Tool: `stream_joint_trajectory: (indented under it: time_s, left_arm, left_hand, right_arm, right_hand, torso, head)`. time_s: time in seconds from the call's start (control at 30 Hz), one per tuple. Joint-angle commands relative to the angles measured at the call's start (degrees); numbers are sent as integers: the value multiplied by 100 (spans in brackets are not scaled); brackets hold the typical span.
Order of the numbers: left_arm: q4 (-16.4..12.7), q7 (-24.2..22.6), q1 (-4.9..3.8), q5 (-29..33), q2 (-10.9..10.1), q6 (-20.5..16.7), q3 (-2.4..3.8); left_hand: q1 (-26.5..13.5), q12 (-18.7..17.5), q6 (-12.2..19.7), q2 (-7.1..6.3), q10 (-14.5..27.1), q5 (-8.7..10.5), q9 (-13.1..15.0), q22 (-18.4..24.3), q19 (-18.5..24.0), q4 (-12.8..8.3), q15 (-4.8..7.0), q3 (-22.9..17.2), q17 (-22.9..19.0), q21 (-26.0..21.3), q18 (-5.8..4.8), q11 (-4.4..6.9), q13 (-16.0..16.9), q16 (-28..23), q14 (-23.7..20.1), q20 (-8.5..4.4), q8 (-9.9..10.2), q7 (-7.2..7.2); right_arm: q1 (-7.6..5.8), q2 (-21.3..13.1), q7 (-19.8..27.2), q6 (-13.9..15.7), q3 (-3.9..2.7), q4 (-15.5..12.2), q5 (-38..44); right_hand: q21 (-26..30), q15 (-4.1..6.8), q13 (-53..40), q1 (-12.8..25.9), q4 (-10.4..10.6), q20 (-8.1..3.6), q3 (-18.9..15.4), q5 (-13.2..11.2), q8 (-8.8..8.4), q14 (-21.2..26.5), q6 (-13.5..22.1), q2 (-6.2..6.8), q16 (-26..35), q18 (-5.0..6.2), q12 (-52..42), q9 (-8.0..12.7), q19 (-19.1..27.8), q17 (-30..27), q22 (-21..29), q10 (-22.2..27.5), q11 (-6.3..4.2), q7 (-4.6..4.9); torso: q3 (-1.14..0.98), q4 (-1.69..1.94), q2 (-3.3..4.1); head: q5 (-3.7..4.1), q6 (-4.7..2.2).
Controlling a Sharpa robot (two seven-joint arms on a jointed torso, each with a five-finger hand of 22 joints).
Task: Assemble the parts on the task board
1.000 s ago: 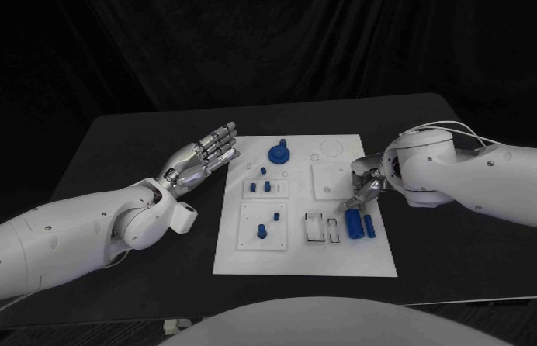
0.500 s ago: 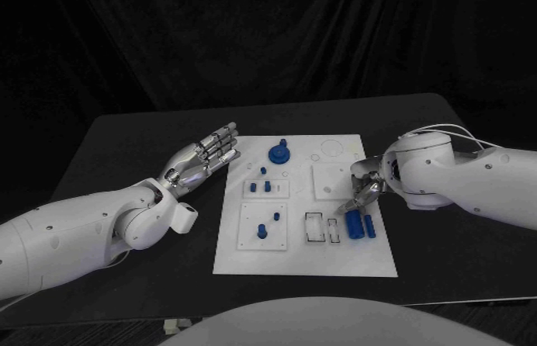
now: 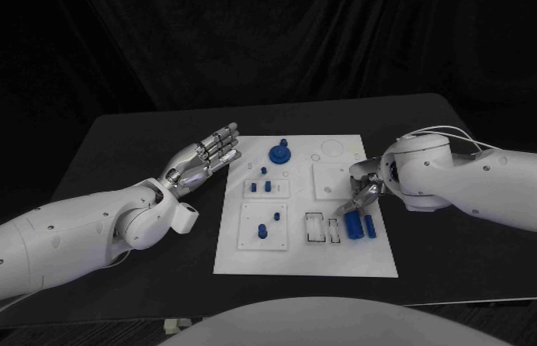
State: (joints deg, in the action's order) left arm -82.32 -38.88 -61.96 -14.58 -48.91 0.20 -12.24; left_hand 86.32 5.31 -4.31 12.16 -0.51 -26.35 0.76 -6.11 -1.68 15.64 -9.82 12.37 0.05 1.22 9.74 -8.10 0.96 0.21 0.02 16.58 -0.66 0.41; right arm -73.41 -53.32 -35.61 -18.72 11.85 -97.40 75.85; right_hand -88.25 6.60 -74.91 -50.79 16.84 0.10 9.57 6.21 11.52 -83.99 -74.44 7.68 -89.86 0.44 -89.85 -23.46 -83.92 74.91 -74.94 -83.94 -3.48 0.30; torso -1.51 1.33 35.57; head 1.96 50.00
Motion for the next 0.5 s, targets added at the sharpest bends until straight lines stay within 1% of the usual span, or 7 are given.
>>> stream_joint_trajectory:
  time_s: [0.03, 0.1, 0.2, 0.23, 0.33, 0.4, 0.5]
  left_arm:
    - [-8, -267, 10, 38, 14, 61, 5]
    - [-7, -263, 11, 38, 16, 63, 5]
    - [-7, -258, 13, 38, 19, 67, 5]
    - [-7, -257, 13, 38, 20, 67, 5]
    - [-7, -249, 15, 38, 22, 71, 5]
    - [-7, -245, 15, 38, 22, 73, 5]
    - [-7, -239, 17, 38, 24, 77, 5]
  left_hand:
    - [66, 15, -2, 16, 16, -37, 5, -10, -10, 4, -58, -31, -5, 32, 31, -50, 3, -21, -2, 4, -14, 41]
    - [66, 15, -2, 16, 16, -37, 5, -10, -10, 4, -58, -31, -5, 32, 31, -50, 3, -21, -2, 4, -14, 41]
    - [68, 14, -3, 14, 16, -38, 5, -11, -11, 2, -61, -31, -5, 33, 30, -54, 3, -21, -2, 5, -15, 45]
    - [68, 14, -3, 14, 16, -38, 5, -11, -11, 2, -61, -31, -5, 33, 30, -54, 3, -21, -2, 5, -15, 45]
    - [70, 15, -3, 13, 16, -39, 5, -9, -11, 0, -64, -32, -5, 33, 30, -56, 3, -21, -2, 5, -15, 48]
    - [70, 15, -3, 13, 16, -39, 5, -9, -11, 0, -64, -32, -5, 33, 30, -56, 3, -21, -2, 5, -15, 48]
    - [76, 12, -11, 10, 17, -42, 7, -11, -11, -5, -69, -34, -5, 33, 29, -60, 2, -21, -2, 6, -16, 57]
  right_arm:
    - [19, 9, -84, 60, -1, -3, -14]
    - [20, 15, -84, 64, -1, -3, -20]
    - [23, 24, -83, 67, -1, -2, -24]
    - [23, 26, -83, 67, -1, -1, -26]
    - [26, 34, -83, 64, -1, 2, -44]
    - [27, 35, -84, 65, -1, 3, -62]
    - [29, 33, -85, 72, -1, 2, -111]
  right_hand:
    - [37, -14, -1509, -21, -4, -2, -15, 99, -10, -601, 22, 22, -14, 22, -15, -51, -479, 1509, -1417, -606, -8, -9]
    - [52, -13, -1509, -66, -7, -3, 0, 185, -9, -601, 41, 15, -14, 26, -15, -104, -471, 1509, -1411, -606, -7, -10]
    - [83, -2, -1509, -219, -17, -12, 38, 479, 29, -601, 57, 5, -14, 35, -15, -271, -455, 1509, -1399, -606, -20, -25]
    - [119, 5, -1509, -332, -40, -25, 72, 720, 67, -601, 53, 1, -14, 46, -15, -363, -435, 1509, -1384, -606, -31, -43]
    - [151, 21, -1509, -413, -40, -33, 79, 837, 122, -601, 82, -4, -14, 54, -15, -534, -419, 1509, -1373, -606, -46, -55]
    - [208, 42, -1509, -564, -73, -55, 105, 1141, 231, -601, 164, -11, -14, 68, -15, -864, -392, 1509, -1352, -606, -64, -80]
    - [240, 50, -1509, -671, -129, -65, 134, 1410, 290, -601, 257, -8, -14, 76, -15, -1103, -379, 1509, -1341, -606, -76, -83]
  torso:
    - [0, 1, 0]
    - [1, 0, 1]
    - [1, 0, 1]
    - [1, 0, 0]
    - [2, -1, 0]
    - [1, -1, 0]
    - [1, 0, -1]
  head:
    - [1, 0]
    - [0, 0]
    - [-2, 0]
    - [-2, 0]
    - [-11, 0]
    - [-13, 0]
    - [-18, 0]
